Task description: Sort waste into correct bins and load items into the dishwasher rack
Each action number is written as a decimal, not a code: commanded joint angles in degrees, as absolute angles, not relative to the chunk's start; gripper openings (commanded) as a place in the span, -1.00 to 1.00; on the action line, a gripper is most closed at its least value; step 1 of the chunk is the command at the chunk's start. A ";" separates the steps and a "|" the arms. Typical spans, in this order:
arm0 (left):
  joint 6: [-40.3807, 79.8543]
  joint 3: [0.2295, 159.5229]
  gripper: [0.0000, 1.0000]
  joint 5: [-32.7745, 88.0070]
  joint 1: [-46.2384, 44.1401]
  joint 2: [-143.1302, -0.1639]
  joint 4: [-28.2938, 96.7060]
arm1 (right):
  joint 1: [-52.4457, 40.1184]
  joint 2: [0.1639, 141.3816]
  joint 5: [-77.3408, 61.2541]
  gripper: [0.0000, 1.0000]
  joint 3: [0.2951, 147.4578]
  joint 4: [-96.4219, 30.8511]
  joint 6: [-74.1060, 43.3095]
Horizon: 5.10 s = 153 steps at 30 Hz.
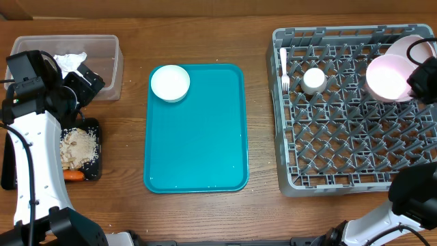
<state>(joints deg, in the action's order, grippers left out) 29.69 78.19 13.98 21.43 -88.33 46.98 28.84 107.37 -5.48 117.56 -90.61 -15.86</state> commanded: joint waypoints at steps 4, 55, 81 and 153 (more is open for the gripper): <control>30.00 78.56 1.00 14.44 21.74 -88.62 46.94 | 27.79 106.74 29.23 -0.92 118.89 -93.51 -42.76; 30.00 78.56 1.00 14.44 21.74 -88.62 46.94 | 2.20 106.65 53.93 -0.82 87.92 -90.30 -66.02; 30.00 78.56 1.00 14.44 21.74 -88.62 46.94 | -6.92 106.65 39.64 -0.60 89.23 -82.19 -52.03; 30.00 78.56 1.00 14.44 21.74 -88.62 46.92 | -35.40 137.05 -3.68 -0.85 115.61 -45.65 -49.28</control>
